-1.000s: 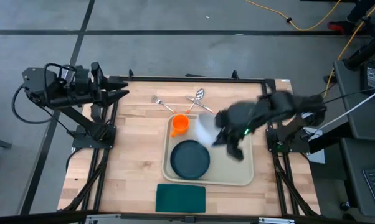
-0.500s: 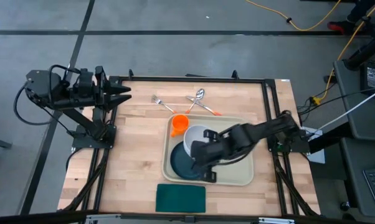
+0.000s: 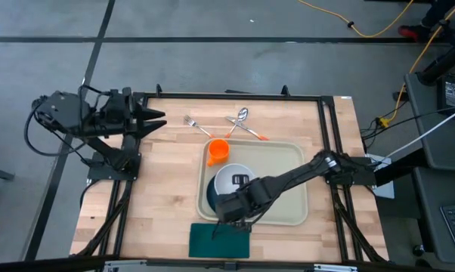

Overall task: Set up tray
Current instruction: Put the white bowl on top of the black plate, then put the green napkin on the white tray to the right of the black plate

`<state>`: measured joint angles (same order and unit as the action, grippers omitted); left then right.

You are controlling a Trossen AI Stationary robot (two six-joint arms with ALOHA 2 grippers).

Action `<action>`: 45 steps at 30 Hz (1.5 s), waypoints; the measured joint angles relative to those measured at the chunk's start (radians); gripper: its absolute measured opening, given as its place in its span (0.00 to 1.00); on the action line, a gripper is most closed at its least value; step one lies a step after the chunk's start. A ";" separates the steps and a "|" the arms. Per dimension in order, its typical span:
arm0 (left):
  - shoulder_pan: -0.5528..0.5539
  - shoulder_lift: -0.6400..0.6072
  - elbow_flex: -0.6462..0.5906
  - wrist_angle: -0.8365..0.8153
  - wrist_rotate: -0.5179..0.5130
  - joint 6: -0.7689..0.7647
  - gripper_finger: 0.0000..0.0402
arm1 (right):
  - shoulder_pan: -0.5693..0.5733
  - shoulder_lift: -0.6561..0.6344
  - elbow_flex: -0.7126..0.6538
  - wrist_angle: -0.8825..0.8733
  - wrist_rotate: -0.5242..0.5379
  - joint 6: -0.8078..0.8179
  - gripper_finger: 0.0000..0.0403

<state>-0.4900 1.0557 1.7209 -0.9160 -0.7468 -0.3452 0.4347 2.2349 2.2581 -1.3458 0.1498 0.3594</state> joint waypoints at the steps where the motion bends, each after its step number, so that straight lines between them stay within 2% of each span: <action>1: 0.000 0.001 -0.008 -0.001 0.000 -0.012 0.27 | 0.000 0.017 0.000 0.010 0.003 -0.006 0.02; 10: 0.000 0.024 -0.070 -0.001 0.006 -0.090 0.27 | -0.021 0.102 0.000 0.049 0.016 -0.036 0.02; 22: 0.000 0.035 -0.084 0.006 0.005 -0.116 0.26 | -0.026 0.106 -0.144 0.169 -0.057 -0.028 0.02; 30: 0.000 0.035 -0.084 0.007 -0.011 -0.114 0.25 | -0.025 0.102 -0.178 0.194 -0.046 -0.020 0.03; 34: 0.000 0.036 -0.084 0.007 -0.014 -0.113 0.25 | -0.026 0.106 -0.161 0.198 -0.061 -0.016 0.09; 39: 0.000 0.037 -0.084 0.007 -0.015 -0.113 0.25 | -0.026 0.107 -0.114 0.189 -0.065 -0.021 0.21; 45: 0.000 0.044 -0.085 0.007 -0.018 -0.113 0.25 | -0.026 0.107 0.020 0.050 -0.059 0.027 0.36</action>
<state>-0.4900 1.0999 1.6363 -0.9092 -0.7647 -0.4586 0.4088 2.3417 2.2780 -1.2963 0.0906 0.3860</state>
